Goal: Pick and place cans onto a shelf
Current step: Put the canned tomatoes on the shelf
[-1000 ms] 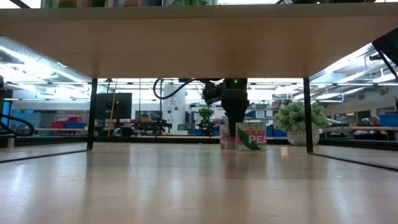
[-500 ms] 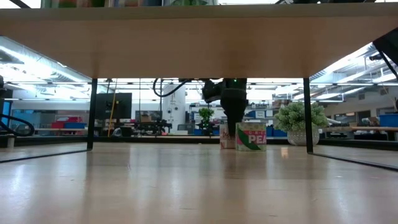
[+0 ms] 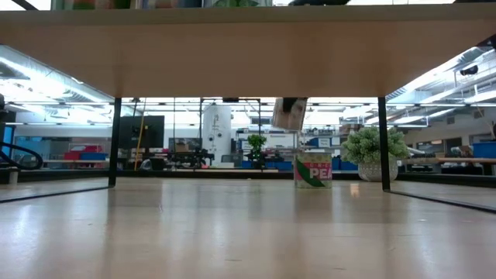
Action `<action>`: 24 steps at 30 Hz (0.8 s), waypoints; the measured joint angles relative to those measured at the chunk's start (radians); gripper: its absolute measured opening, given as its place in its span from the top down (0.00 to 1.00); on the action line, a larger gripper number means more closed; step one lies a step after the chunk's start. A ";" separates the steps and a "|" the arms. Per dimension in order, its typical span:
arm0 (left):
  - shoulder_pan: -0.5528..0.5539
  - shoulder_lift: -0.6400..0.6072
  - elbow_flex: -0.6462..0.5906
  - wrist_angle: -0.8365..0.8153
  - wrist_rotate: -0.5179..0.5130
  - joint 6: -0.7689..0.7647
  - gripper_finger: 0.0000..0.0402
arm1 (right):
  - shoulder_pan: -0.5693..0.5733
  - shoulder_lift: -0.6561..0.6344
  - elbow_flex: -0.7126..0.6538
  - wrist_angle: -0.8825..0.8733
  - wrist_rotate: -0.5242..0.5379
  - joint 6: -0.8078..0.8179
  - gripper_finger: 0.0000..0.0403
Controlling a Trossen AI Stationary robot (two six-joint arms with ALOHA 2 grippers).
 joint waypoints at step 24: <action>0.000 0.001 0.000 0.042 0.178 -0.033 0.45 | 0.394 -0.026 0.175 -0.160 0.047 0.462 0.27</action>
